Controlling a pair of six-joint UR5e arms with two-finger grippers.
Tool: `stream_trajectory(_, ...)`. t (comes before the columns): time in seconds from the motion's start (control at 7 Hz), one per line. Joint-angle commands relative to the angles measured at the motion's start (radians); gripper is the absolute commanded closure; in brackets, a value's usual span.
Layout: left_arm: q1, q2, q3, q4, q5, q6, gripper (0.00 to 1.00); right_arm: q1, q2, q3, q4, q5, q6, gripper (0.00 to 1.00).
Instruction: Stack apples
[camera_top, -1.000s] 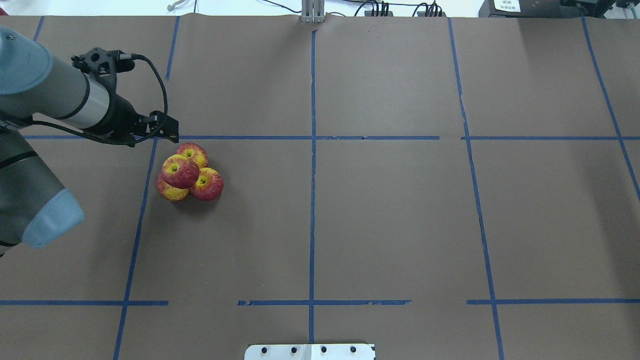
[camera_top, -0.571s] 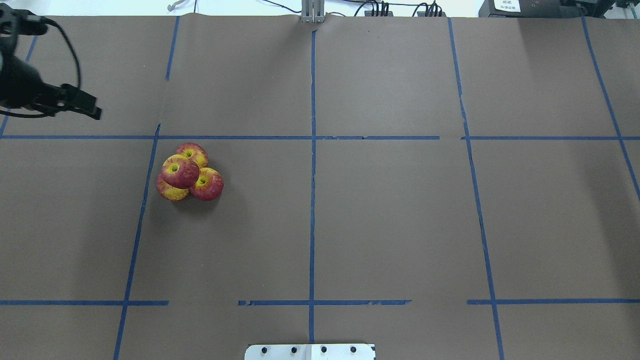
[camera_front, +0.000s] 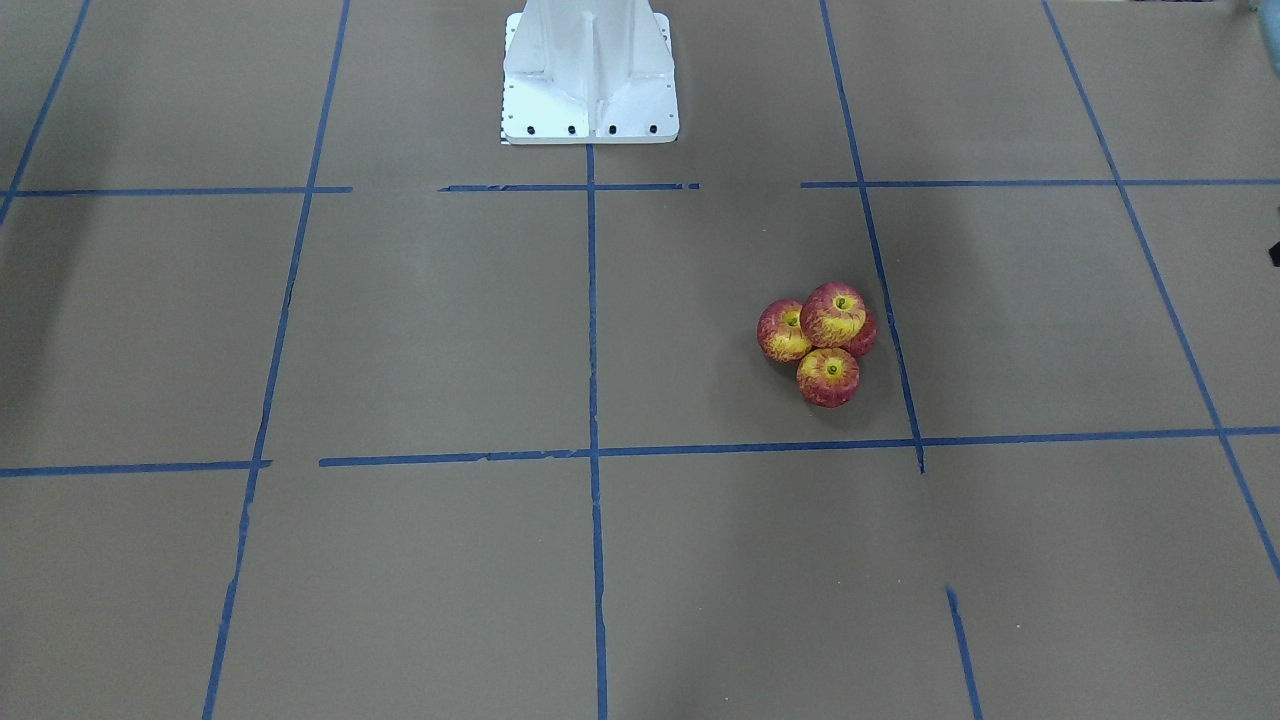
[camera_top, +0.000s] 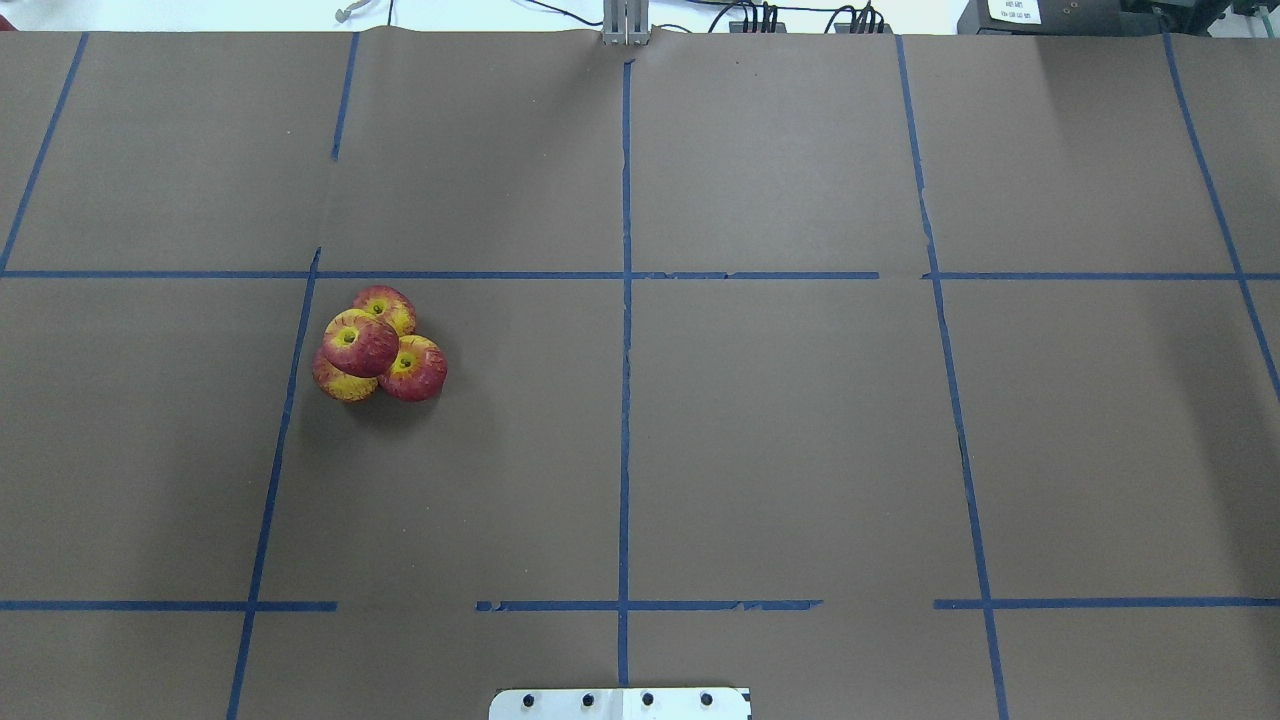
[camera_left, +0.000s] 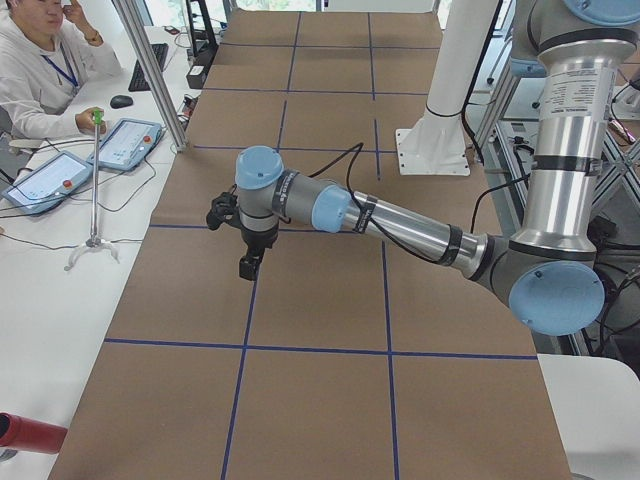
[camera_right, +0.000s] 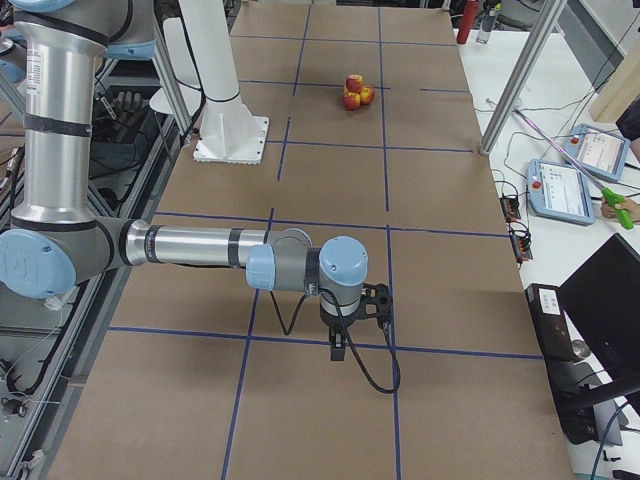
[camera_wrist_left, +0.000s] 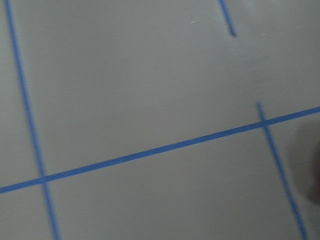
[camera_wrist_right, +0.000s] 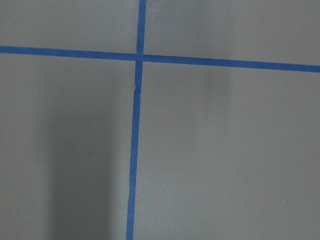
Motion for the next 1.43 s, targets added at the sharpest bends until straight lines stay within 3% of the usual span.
stream_trajectory(0.0,-0.091,-0.007,0.122,0.048,-0.001,0.138,0.0,0.0,0.0,0.0,0.0,0.0,0.0,0.0)
stream_trajectory(0.29,-0.088,0.055,0.104,0.065,-0.014,0.13,0.0,0.0,0.0,0.0,0.0,0.0,0.0,0.0)
stream_trajectory(1.29,-0.035,0.092,0.134,0.068,-0.015,0.078,0.0,0.0,0.0,0.0,0.0,0.0,0.0,0.0)
